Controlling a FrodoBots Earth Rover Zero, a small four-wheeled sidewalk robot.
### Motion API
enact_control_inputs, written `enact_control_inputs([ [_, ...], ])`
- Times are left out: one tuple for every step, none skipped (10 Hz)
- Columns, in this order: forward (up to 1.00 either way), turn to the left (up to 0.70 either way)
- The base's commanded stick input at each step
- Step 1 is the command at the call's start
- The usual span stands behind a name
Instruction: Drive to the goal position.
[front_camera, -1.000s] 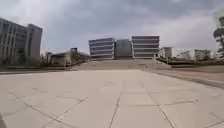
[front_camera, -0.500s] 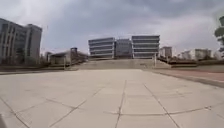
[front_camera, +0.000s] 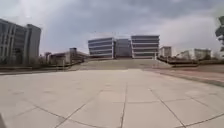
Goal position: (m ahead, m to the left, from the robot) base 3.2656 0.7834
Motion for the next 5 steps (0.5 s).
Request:
enact_control_inputs([
  [0.7, 0.0],
  [0.7, 0.0],
  [0.7, 0.0],
  [0.7, 0.0],
  [0.7, 0.0],
])
